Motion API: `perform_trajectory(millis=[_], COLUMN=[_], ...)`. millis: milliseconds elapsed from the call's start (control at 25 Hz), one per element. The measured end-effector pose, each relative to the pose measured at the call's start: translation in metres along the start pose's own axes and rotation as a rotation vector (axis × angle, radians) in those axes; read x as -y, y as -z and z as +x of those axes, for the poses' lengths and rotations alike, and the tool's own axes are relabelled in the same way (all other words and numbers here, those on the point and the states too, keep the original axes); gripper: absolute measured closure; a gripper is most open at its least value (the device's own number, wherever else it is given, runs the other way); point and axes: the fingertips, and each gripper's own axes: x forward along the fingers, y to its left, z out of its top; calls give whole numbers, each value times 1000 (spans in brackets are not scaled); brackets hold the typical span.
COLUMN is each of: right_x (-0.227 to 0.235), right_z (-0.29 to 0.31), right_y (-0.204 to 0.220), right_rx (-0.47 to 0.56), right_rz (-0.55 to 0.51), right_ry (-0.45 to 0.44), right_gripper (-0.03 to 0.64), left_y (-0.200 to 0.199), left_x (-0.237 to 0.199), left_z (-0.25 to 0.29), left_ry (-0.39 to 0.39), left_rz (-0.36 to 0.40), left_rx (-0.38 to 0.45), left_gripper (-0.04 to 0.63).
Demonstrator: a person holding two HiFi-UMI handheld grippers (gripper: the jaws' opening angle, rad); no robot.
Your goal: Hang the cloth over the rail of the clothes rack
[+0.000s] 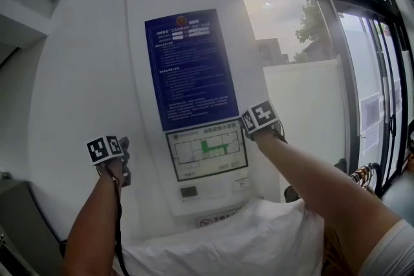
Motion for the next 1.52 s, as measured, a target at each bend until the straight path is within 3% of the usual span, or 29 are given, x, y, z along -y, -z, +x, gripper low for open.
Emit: perform_trajectory(millis=[200, 240, 320, 440, 720, 1080, 1320, 1520], right_x=[-7, -9, -15, -31, -64, -69, -111, -168], right_z=[-11, -16, -29, -53, -118, -228, -320, -398], right_y=[-5, -10, -22, -28, -19, 22, 70, 123], right_rx=[-4, -2, 8, 22, 45, 64, 105, 148], right_rz=[-21, -25, -34, -50, -49, -30, -77, -73], right_ry=[2, 1, 2, -7, -48, -97, -215, -307], right_gripper=[500, 500, 508, 614, 615, 615, 614, 614], left_y=[1, -2, -12, -24, -25, 2, 46, 122], left_x=[16, 21, 30, 42, 63, 81, 127, 179], left_z=[-7, -11, -22, -43, -104, -213, -310, -387], left_ry=[79, 102, 139, 190, 294, 274, 297, 341], left_rz=[-23, -24, -14, 5, 12, 20, 41, 179], left_rx=[-16, -19, -14, 4, 14, 44, 44, 9], left_gripper=[438, 530, 588, 589, 591, 591, 591, 591])
